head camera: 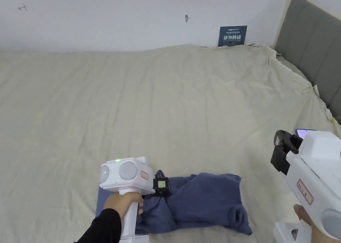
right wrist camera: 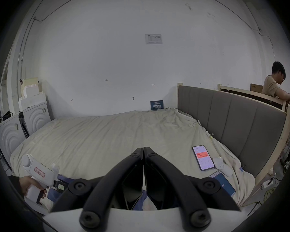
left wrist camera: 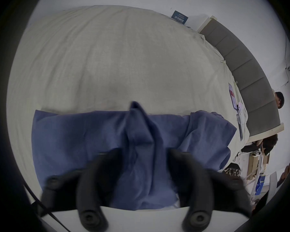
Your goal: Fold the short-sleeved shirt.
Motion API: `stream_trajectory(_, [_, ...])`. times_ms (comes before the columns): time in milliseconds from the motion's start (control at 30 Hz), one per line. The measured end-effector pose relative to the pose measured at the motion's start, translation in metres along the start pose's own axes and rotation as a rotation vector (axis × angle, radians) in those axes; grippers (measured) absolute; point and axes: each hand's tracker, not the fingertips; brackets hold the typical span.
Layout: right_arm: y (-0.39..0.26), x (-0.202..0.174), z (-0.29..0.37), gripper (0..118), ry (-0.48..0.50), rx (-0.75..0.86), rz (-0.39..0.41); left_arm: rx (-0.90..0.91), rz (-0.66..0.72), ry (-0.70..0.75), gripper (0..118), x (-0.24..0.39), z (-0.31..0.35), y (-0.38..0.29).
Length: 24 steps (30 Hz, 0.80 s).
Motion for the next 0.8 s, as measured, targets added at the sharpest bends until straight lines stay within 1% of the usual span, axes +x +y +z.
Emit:
stream_trajectory(33, [0.0, 0.002, 0.001, 0, -0.003, 0.0, -0.004, 0.022, -0.014, -0.001, 91, 0.002, 0.005, 0.0])
stream_trajectory(67, [0.0, 0.003, 0.001, 0, -0.004, 0.001, -0.009, 0.05, -0.027, -0.01, 93, 0.007, 0.016, -0.006])
stream_trajectory(167, [0.002, 0.005, 0.003, 0, -0.009, 0.008, -0.014, 0.115, -0.046, -0.031, 93, 0.005, 0.043, -0.002])
stream_trajectory(233, [0.004, 0.005, 0.004, 0, -0.01, 0.014, -0.016, 0.198, -0.057, -0.027, 93, -0.001, 0.069, 0.001])
stream_trajectory(300, [0.006, 0.004, 0.005, 0, -0.009, 0.021, -0.018, 0.271, -0.086, 0.008, 93, -0.007, 0.09, 0.0])
stream_trajectory(400, [0.008, 0.004, 0.006, 0, -0.006, 0.031, -0.019, 0.391, -0.112, 0.099, 92, -0.025, 0.117, 0.0])
stream_trajectory(433, [0.008, 0.003, 0.006, 0, -0.005, 0.034, -0.02, 0.423, -0.111, 0.131, 89, -0.031, 0.122, -0.002])
stream_trajectory(467, [0.009, 0.003, 0.005, 0, -0.004, 0.036, -0.02, 0.45, -0.111, 0.155, 81, -0.037, 0.126, -0.005])
stream_trajectory(500, [0.009, 0.003, 0.005, 0, -0.001, 0.036, -0.02, 0.48, -0.11, 0.172, 70, -0.044, 0.128, -0.009])
stream_trajectory(533, [0.009, 0.002, 0.005, 0, 0.001, 0.037, -0.02, 0.495, -0.116, 0.187, 52, -0.049, 0.127, -0.012])
stream_trajectory(567, [0.009, 0.001, 0.005, 0, 0.001, 0.037, -0.021, 0.504, -0.125, 0.198, 27, -0.055, 0.125, -0.017])
stream_trajectory(600, [0.009, 0.001, 0.004, 0, 0.002, 0.036, -0.021, 0.513, -0.125, 0.201, 13, -0.057, 0.124, -0.023])
stream_trajectory(633, [0.009, 0.001, 0.004, 0, 0.002, 0.035, -0.022, 0.515, -0.122, 0.209, 2, -0.061, 0.12, -0.027])
stream_trajectory(667, [0.008, 0.0, 0.004, 0, 0.002, 0.033, -0.024, 0.503, -0.117, 0.205, 0, -0.066, 0.115, -0.031])
stream_trajectory(733, [0.008, 0.0, 0.004, 0, 0.001, 0.031, -0.024, 0.471, -0.088, 0.162, 0, -0.079, 0.099, -0.036])
stream_trajectory(767, [0.007, 0.0, 0.004, 0, 0.001, 0.029, -0.024, 0.445, -0.054, 0.166, 0, -0.082, 0.092, -0.04])
stream_trajectory(800, [0.007, -0.001, 0.005, 0, 0.001, 0.026, -0.024, 0.446, -0.067, 0.169, 0, -0.082, 0.085, -0.045])
